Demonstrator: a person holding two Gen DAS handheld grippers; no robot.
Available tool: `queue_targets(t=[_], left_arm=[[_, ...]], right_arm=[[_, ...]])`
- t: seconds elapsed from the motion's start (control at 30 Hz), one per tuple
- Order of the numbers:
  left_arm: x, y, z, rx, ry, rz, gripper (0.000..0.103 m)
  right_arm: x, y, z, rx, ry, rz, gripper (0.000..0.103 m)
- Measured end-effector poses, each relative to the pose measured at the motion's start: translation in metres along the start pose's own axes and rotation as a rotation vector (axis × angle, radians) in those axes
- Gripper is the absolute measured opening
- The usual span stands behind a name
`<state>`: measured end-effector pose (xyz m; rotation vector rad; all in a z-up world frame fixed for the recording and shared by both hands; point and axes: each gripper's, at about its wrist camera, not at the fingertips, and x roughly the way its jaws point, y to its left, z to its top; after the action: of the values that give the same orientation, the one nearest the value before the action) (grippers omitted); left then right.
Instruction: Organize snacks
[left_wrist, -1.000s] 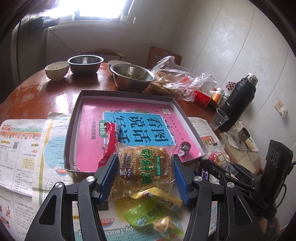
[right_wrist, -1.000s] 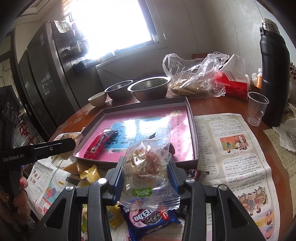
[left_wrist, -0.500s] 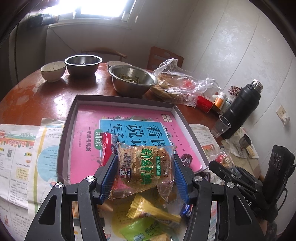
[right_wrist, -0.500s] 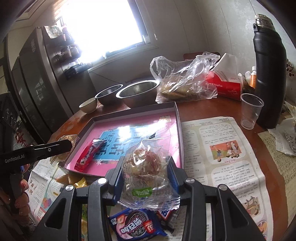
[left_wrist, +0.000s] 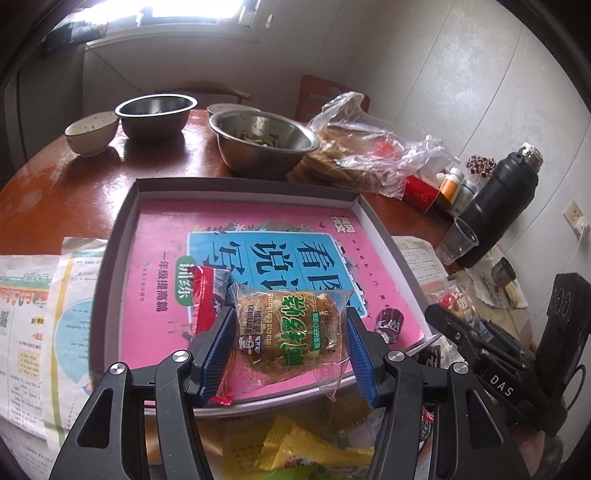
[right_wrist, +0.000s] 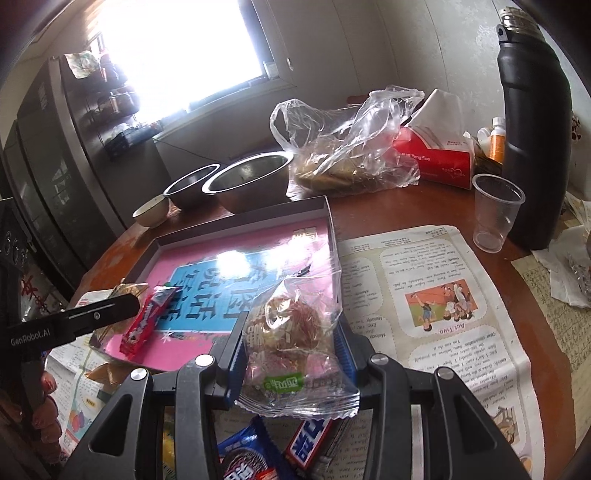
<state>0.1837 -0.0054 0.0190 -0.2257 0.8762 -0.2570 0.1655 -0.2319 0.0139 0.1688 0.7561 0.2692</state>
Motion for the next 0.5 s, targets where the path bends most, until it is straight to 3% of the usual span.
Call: queue_targets(t=[0.5], left_arm=[[0.028, -0.006, 0.003, 0.032, 0.054, -0.001, 0.060]], right_arm=[[0.027, -0.001, 0.007, -0.013, 0.036, -0.084, 0.043]])
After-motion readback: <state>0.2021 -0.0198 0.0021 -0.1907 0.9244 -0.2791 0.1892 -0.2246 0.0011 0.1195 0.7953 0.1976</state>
